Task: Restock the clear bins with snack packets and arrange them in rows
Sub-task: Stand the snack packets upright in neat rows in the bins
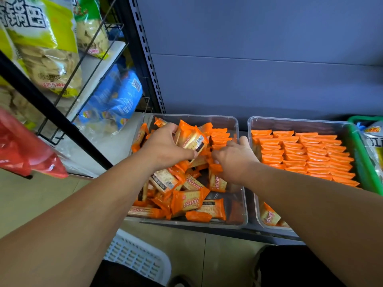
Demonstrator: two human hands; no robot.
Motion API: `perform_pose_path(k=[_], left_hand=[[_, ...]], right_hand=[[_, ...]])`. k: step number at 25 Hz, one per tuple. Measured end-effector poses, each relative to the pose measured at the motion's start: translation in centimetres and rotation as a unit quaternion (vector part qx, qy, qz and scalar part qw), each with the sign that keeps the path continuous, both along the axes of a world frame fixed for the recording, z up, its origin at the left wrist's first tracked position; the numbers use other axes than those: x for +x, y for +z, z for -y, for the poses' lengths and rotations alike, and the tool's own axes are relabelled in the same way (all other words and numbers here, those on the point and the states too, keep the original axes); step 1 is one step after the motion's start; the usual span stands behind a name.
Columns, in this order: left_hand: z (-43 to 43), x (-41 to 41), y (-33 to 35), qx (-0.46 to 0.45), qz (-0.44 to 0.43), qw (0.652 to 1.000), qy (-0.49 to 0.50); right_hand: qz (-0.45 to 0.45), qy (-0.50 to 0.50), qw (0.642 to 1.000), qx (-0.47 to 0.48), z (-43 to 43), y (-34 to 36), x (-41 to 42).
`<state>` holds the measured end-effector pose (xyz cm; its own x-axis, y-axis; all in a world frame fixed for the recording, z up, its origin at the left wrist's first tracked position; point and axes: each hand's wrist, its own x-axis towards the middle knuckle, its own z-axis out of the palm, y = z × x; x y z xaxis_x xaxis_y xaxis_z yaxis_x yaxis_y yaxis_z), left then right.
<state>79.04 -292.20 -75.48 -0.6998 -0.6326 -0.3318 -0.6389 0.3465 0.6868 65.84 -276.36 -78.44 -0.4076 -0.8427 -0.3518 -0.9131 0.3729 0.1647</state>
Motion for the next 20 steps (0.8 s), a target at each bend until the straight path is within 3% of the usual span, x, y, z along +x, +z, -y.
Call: perform_pose_path(k=[7, 13, 16, 18, 20], left_hand=[[0.5, -1.6, -0.6, -0.147, -0.028, 0.988, 0.037], [0.0, -2.6, 0.1, -0.337, 0.072, 0.938, -0.033], [0.0, -2.3, 0.4, -0.322, 0.058, 0.945, -0.029], [-0.7, -1.9, 0.7, -0.253, 0.013, 0.967, -0.029], [-2.2, -1.7, 1.7, -0.191, -0.071, 0.978, -0.041]], right_hand=[[0.13, -0.114, 0.976, -0.134, -0.7, 2.2, -1.1], [0.215, -0.166, 0.942, -0.196, -1.3, 3.5, -1.9], [0.268, -0.198, 0.91, -0.247, -1.5, 4.3, -2.4], [0.311, -0.224, 0.88, -0.281, -1.7, 5.4, -2.1], [0.398, -0.289, 0.819, -0.295, -1.9, 6.6, -1.4]])
